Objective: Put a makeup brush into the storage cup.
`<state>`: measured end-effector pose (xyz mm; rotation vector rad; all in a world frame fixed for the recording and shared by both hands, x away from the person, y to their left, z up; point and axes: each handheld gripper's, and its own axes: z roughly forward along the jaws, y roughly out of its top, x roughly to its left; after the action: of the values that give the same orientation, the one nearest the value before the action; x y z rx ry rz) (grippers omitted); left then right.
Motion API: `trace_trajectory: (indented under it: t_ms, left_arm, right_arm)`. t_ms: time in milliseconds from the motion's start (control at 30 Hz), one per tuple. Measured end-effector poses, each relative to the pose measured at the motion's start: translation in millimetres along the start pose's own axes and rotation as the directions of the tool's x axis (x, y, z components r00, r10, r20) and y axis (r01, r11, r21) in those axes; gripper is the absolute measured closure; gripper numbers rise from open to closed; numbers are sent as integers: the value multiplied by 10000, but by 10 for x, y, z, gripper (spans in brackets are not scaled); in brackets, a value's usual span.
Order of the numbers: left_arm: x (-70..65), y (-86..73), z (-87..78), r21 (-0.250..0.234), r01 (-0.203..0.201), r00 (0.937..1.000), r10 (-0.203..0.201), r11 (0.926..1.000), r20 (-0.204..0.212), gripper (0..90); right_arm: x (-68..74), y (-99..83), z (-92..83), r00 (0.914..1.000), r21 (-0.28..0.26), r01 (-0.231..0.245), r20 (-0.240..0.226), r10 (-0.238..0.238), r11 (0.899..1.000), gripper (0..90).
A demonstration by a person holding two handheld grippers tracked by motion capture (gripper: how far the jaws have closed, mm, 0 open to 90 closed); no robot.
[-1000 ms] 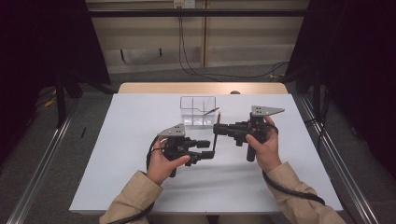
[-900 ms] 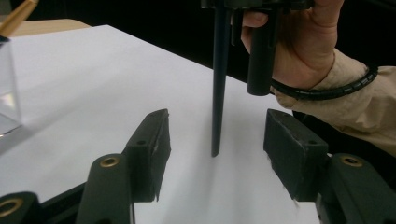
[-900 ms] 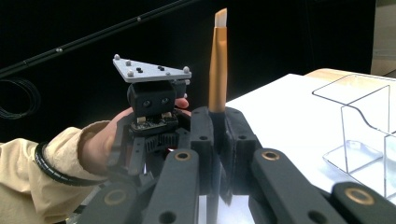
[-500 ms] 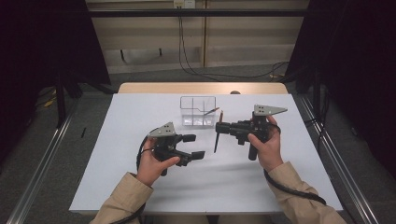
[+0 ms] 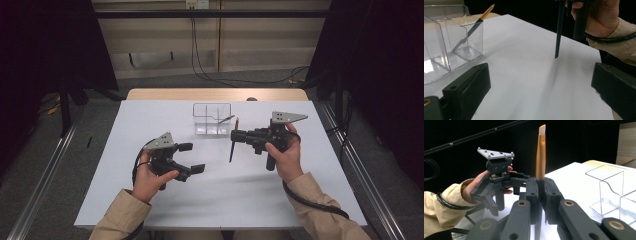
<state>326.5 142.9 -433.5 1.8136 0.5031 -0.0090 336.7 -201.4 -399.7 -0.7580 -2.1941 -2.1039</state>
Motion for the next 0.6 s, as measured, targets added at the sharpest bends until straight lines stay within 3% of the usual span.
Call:
trace_trajectory:
  t_ms: [600]
  left_arm:
    - [39, -71, -346, -190, -189, 9983, 178, 9996, -548, 0]
  right_arm:
    - [-23, 37, -9, 9998, 1, 174, 126, -174, 9998, 841]
